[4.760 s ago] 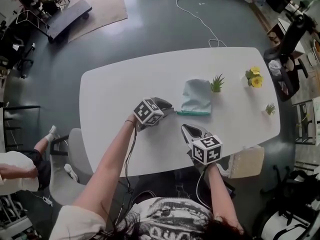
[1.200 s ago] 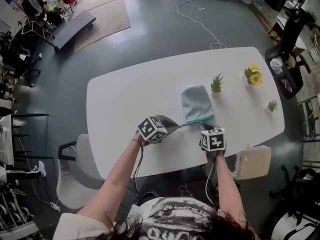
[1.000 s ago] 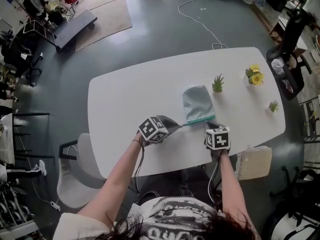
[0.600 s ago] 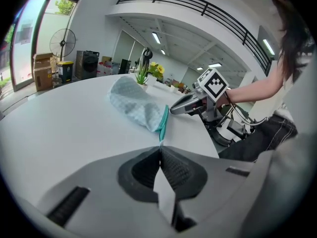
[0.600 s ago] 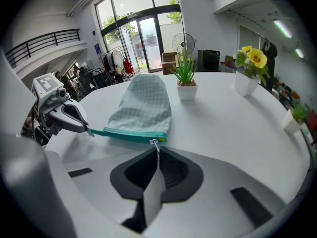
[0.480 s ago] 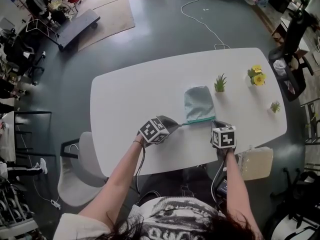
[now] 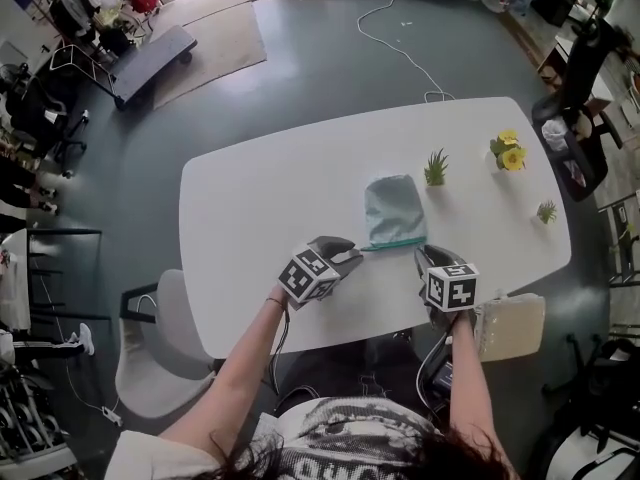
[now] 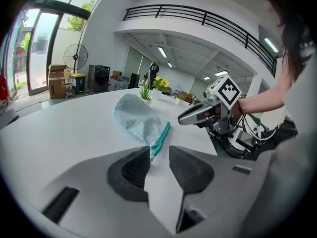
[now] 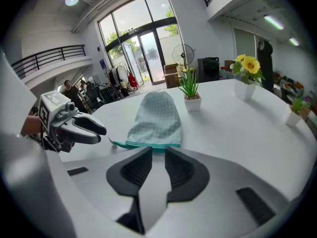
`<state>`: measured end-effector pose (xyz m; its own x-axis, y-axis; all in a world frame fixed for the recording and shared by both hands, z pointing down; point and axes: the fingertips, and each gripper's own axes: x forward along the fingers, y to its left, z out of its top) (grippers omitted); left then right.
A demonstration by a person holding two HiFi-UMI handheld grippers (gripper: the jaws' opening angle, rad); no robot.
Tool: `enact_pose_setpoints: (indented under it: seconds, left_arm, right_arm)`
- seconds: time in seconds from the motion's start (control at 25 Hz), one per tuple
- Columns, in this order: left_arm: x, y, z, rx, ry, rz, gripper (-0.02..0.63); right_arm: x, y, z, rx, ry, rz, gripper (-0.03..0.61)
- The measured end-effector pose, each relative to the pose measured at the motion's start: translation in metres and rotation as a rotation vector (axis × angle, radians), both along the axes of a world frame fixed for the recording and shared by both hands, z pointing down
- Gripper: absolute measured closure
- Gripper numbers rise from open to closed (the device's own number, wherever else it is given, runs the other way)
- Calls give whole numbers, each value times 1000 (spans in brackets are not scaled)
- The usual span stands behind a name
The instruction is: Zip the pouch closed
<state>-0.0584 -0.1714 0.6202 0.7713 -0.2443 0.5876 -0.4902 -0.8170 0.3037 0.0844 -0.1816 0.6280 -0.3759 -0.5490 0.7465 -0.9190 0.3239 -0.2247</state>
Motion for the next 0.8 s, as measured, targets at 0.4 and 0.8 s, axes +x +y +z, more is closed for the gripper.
enact_pose_setpoints:
  seconds: [0.4,0.8]
  left_arm:
    - [-1,8,-45,110,116,-178,514]
    - [5,42,-86,190,161,-272,520]
  right_arm:
    - [-24,38,-65,144,-176,23,500]
    - [-21,68,-114,247,-218,-28,503]
